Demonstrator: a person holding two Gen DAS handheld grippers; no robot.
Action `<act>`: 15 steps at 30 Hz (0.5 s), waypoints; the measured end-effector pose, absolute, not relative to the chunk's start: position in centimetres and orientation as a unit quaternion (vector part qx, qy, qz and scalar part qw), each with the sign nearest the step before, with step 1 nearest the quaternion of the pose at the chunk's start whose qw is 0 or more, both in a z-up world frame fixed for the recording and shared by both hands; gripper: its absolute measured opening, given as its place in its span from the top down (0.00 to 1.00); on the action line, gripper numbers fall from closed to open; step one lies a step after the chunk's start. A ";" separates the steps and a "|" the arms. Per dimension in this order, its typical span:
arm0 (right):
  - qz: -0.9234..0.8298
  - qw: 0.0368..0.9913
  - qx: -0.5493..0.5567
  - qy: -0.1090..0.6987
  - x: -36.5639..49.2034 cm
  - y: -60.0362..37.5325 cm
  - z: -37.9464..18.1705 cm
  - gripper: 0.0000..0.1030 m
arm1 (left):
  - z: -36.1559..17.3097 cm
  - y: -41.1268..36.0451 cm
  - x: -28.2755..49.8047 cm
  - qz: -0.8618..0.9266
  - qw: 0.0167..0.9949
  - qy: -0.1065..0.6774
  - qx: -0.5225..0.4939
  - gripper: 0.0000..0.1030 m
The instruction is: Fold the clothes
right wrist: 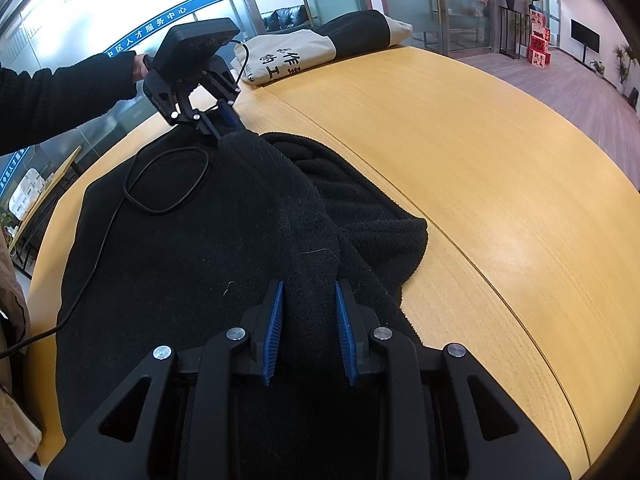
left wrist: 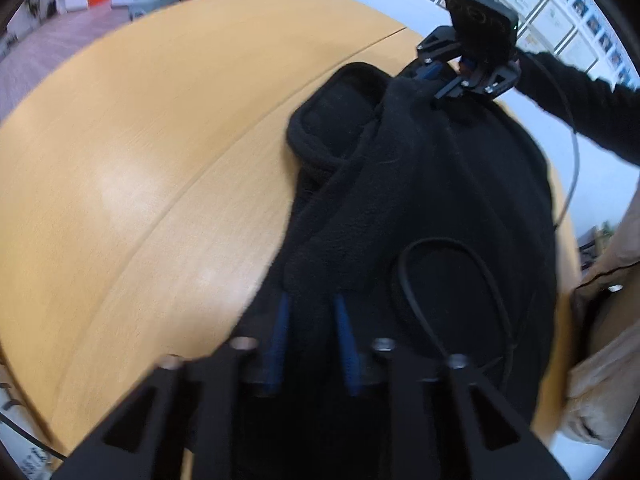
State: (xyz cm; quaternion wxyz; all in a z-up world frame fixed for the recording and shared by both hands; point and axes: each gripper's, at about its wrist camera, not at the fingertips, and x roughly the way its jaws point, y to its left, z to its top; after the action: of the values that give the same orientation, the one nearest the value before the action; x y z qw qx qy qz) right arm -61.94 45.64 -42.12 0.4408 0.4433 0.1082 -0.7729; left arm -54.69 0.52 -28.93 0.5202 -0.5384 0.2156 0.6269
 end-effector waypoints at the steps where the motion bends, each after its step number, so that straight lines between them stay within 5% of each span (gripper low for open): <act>1: -0.773 0.441 0.443 0.108 -61.9 45.6 -42.2 0.76 | -29.0 0.5 -54.6 0.626 0.520 0.222 -0.537 0.86; 15: -0.785 0.433 0.434 0.085 -61.8 47.6 -41.8 0.77 | -28.0 -4.0 -55.7 0.660 0.497 0.205 -0.525 0.86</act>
State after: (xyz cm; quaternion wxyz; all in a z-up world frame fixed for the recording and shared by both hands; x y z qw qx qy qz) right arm -61.82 47.61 -41.81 0.4332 0.4337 0.0854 -0.7854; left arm -55.73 -4.02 -27.95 0.4967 -0.5248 0.2051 0.6601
